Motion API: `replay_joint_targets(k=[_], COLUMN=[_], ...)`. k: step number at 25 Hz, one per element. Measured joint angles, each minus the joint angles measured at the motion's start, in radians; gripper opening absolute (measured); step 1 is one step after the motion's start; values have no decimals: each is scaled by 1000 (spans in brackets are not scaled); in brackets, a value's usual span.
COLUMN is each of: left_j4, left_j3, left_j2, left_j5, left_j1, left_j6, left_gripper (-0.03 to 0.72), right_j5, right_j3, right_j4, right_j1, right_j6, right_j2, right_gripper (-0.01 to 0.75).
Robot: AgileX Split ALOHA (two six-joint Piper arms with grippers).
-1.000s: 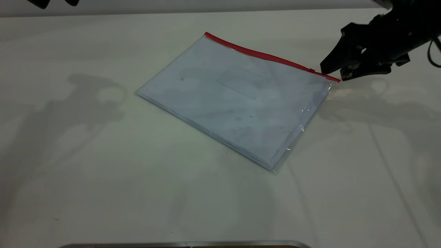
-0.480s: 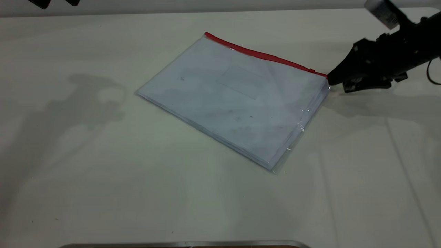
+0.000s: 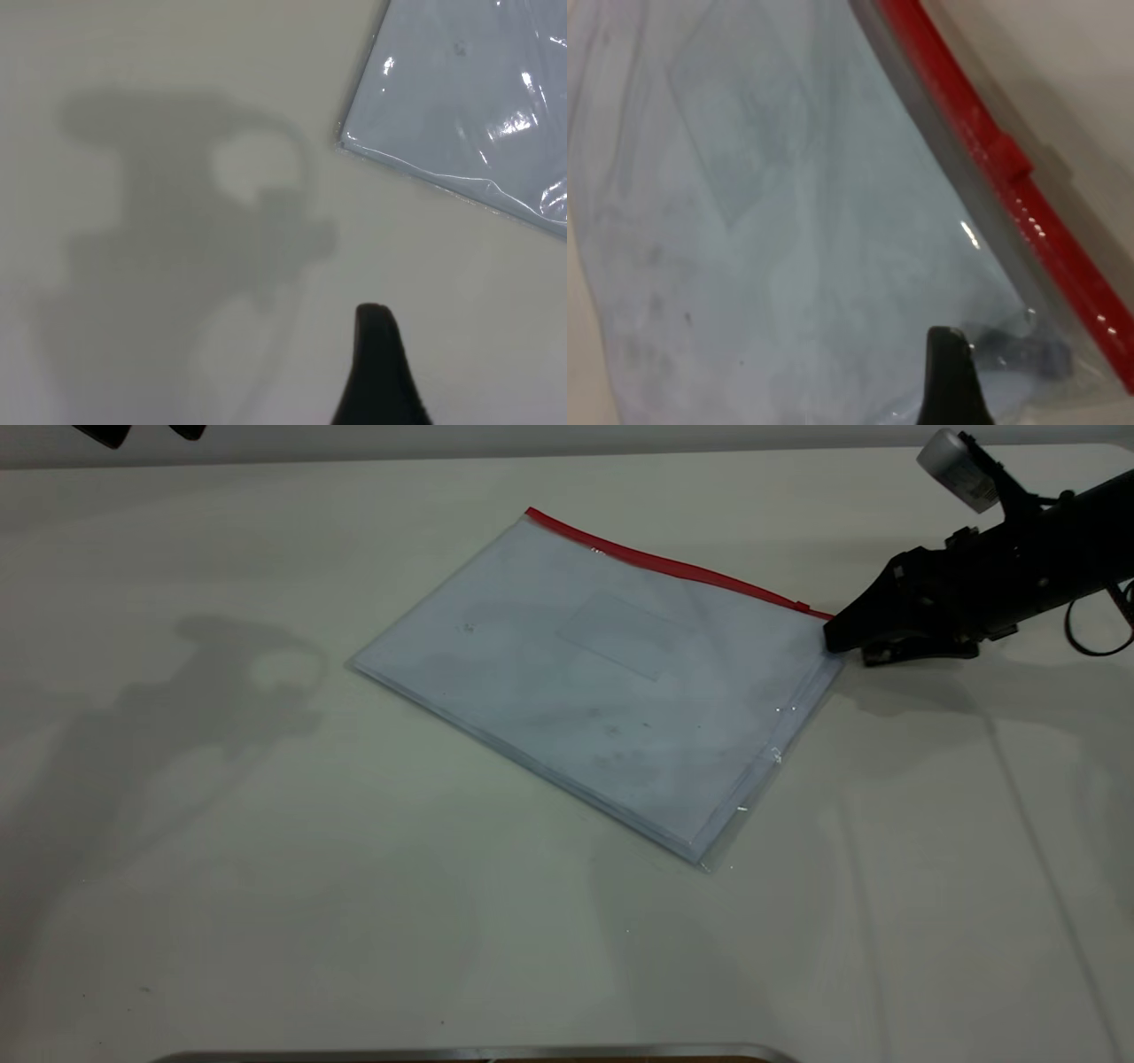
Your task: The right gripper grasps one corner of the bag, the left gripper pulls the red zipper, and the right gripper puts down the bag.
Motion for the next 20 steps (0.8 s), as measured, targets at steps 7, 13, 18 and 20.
replay_joint_targets(k=[7,13,18,20], left_j4=[0,1,2,-7], left_j3=[0,0,0,0], left_j2=[0,0,8,22], left_j5=[0,0,-3,-6], left_j1=[-1,-1,-1,-1], left_j6=[0,2,110,192], left_gripper=[589,589,589,589], right_j5=[57,74,149,228], right_j3=[-12,-12,-42,-72], right_j4=[90,145,127,82], right_j1=[40,68,68,69], right_j6=[-84,-150,-201,-227], right_j2=[20,21,23,24], right_gripper=[543,302,34,34])
